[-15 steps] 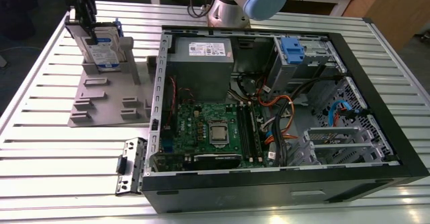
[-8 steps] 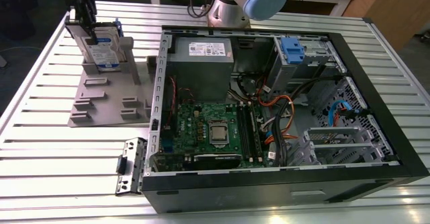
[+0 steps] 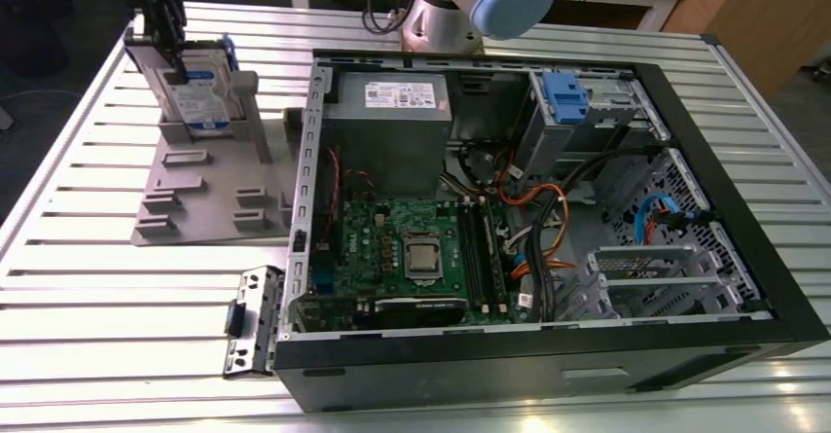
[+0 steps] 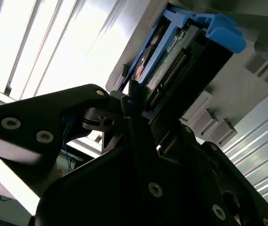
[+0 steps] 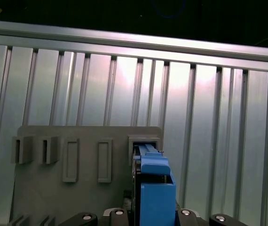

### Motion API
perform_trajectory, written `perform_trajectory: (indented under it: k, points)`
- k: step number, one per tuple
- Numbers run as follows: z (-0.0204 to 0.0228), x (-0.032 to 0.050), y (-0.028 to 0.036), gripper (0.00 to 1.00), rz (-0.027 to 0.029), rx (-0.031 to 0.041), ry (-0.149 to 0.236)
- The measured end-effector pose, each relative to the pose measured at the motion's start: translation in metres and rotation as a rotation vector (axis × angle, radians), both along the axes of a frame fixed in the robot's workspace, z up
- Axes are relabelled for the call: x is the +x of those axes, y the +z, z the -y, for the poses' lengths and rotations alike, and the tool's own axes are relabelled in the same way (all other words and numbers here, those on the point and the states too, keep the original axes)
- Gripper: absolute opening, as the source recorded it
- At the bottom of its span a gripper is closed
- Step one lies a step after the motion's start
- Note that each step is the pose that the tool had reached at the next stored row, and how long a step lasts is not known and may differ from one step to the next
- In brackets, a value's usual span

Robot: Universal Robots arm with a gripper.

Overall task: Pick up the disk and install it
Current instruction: 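Pick up the disk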

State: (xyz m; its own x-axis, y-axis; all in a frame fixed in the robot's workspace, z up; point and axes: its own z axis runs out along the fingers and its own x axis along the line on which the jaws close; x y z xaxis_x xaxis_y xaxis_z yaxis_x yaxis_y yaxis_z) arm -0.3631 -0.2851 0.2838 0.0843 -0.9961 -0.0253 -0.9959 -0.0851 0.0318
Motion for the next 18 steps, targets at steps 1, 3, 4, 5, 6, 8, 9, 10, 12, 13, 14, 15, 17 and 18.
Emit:
perform_trajectory:
  k: [1,3,4,5,6,8,9,10,12,13,14,15,17,18]
  points:
    - [0.0000,0.0000,0.0004,0.36,0.0001,0.0001,0.000]
    - [0.0000,0.0000,0.0009,0.36,0.0001,0.0004,0.000]
    - [0.0000,0.0000,0.0013,0.36,-0.0001,0.0006,0.000]
    - [0.0000,0.0000,0.0015,0.36,0.0001,0.0008,0.000]
    - [0.0000,0.0000,0.0017,0.36,0.0002,0.0010,0.000]
    - [0.0000,0.0000,0.0021,0.36,0.0001,0.0012,0.000]
    - [0.0000,0.0000,0.0021,0.36,0.0001,0.0012,0.000]
    - [0.0000,0.0000,0.0022,0.36,0.0001,0.0012,0.000]
    - [0.0000,0.0000,0.0025,0.36,0.0000,0.0012,0.000]
    - [0.0000,0.0000,0.0029,0.36,-0.0002,0.0011,0.000]
    - [0.0000,0.0000,0.0032,0.36,-0.0002,0.0010,0.000]
    - [0.0000,0.0000,0.0038,0.36,-0.0003,0.0010,0.000]
    - [0.0000,0.0000,0.0047,0.36,-0.0001,0.0011,0.000]
    - [0.0000,0.0000,0.0052,0.36,-0.0001,0.0011,0.000]
